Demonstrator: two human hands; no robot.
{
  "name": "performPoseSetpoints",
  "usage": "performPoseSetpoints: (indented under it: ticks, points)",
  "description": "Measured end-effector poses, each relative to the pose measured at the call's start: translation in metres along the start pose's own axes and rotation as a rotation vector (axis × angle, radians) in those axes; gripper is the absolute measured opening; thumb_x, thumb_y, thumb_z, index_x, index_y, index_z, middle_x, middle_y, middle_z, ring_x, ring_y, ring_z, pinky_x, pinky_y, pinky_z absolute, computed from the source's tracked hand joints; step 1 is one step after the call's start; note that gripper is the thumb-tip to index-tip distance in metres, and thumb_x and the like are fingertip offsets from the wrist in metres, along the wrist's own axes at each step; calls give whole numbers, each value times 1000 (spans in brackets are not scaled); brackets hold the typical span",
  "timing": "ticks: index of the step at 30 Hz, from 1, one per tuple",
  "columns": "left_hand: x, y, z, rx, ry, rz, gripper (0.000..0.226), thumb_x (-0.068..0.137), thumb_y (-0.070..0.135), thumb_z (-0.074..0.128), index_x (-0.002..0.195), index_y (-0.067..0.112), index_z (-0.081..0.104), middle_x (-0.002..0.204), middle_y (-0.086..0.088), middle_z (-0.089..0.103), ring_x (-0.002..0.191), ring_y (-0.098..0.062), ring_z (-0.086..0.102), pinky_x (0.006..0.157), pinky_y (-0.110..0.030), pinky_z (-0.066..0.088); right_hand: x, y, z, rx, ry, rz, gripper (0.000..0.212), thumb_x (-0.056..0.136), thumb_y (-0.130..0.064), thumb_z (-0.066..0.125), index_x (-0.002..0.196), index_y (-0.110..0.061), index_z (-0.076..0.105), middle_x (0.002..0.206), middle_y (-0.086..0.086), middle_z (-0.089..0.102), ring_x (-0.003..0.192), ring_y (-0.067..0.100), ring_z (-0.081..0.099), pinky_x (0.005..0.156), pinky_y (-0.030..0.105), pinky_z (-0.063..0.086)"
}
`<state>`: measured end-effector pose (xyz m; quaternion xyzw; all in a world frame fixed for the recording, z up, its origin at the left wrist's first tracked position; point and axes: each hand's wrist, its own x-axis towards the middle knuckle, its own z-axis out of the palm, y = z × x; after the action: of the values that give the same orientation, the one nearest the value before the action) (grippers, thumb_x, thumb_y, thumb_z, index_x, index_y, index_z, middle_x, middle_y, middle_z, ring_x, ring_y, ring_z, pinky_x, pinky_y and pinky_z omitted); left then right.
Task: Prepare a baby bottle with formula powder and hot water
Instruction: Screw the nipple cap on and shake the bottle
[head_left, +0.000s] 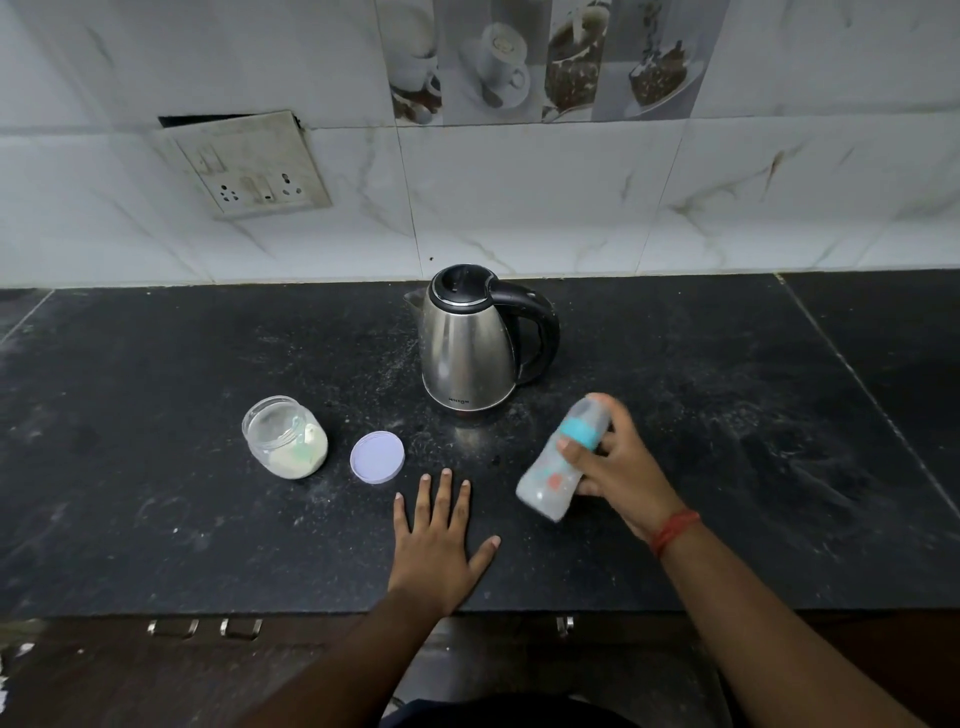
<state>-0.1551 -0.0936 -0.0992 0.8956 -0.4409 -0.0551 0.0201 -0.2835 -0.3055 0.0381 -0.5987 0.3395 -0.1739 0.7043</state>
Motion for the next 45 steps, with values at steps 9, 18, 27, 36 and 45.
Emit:
performPoseSetpoints:
  ticks: [9,18,27,36,45]
  points:
    - [0,-1,0,-1,-6,-3,87,96,77,14,159,20,33,168,-10,25,156,-35,19,118,-63,8,2,1,-3,-51,24,-17,66,89,-17,75,141,-40,41,126,5,61,107,23,69,80,46,63]
    - [1,1,-1,0,-7,-3,88,96,78,11,161,21,28,170,-9,19,157,-34,13,120,-63,4,9,0,-5,51,132,-48,62,91,-19,73,140,-37,39,127,5,60,106,22,70,80,45,62]
    - [0,0,0,-6,-6,-4,89,96,78,10,162,21,24,170,-8,16,158,-33,9,120,-63,4,5,8,2,35,86,-5,66,90,-19,74,142,-39,38,130,6,57,110,24,68,83,51,62]
    - [-1,-1,0,-7,-15,0,86,97,77,16,160,21,29,169,-9,22,156,-35,16,119,-63,7,5,6,-2,-31,22,37,61,91,-16,73,139,-38,41,128,5,59,109,23,67,77,42,63]
    - [0,0,-3,-2,-12,-4,87,96,78,12,162,22,22,171,-8,13,158,-33,7,121,-62,2,17,-3,-8,92,239,-48,56,94,-15,69,139,-30,38,126,8,61,106,22,69,76,42,63]
